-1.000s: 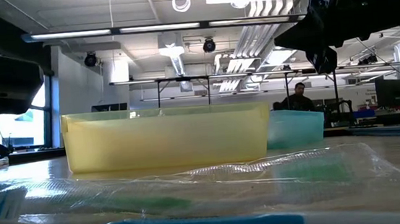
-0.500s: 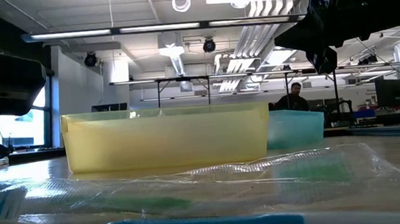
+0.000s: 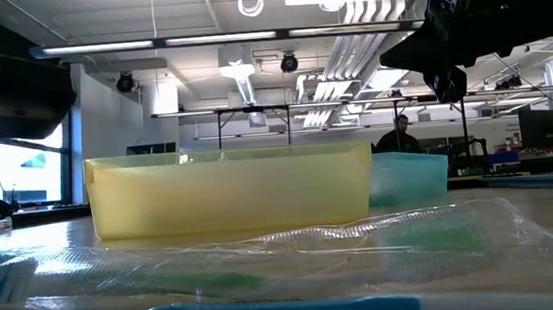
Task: Pick & Place Toothbrushes
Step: Put the purple toothbrush into the orange bin, then put the green toothbrush into the green bin
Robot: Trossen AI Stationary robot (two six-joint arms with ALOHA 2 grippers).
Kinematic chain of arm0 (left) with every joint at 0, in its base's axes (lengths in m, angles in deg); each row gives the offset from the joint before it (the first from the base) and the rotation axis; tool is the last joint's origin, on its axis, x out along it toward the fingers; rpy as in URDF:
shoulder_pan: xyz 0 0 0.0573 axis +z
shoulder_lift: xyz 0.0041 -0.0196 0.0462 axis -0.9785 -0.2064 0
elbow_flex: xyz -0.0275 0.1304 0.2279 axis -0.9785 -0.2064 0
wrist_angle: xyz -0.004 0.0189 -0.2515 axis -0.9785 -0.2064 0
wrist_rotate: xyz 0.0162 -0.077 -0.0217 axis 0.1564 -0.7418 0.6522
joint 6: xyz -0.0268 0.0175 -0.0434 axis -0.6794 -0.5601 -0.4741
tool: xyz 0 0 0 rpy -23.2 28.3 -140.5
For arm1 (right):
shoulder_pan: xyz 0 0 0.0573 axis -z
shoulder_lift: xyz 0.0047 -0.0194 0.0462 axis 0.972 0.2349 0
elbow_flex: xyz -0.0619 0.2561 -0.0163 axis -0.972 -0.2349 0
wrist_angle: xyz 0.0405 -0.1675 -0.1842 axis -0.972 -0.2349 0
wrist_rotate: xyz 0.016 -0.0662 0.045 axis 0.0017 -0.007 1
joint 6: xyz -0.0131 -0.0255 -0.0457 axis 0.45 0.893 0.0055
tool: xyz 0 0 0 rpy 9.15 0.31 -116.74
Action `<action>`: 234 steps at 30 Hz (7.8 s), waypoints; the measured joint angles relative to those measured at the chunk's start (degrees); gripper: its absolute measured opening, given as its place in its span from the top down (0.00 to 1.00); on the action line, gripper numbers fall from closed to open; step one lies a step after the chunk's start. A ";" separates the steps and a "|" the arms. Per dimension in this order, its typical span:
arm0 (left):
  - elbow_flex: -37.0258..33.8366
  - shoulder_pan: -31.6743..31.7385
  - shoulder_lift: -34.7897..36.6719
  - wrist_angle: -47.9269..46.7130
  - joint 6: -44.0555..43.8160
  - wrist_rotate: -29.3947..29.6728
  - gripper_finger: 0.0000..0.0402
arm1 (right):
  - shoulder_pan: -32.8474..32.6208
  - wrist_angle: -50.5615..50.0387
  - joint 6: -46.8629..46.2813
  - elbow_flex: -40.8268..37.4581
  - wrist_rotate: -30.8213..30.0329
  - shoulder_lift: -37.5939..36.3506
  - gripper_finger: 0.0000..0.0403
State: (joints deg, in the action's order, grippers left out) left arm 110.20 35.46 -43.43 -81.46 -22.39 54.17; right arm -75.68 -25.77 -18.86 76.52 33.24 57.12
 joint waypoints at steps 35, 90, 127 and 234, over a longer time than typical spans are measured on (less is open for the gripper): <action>3.31 26.48 38.58 -27.32 11.31 18.33 0.96 | 0.02 -1.31 6.65 0.00 -0.94 -0.02 0.99; -23.27 83.25 34.13 7.34 45.58 -10.98 0.96 | 0.02 -1.29 10.56 0.00 -6.34 0.00 0.99; -23.27 83.10 25.97 11.81 28.54 -10.86 0.73 | 0.04 -1.36 10.62 0.00 -6.27 0.00 0.99; 8.84 8.87 4.48 6.64 -12.29 6.58 1.00 | -0.32 -3.04 5.90 0.02 -0.21 0.02 0.99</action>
State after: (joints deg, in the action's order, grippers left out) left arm 119.03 44.33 -38.95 -74.82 -34.68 60.74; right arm -76.00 -28.80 -12.96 76.54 33.03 57.15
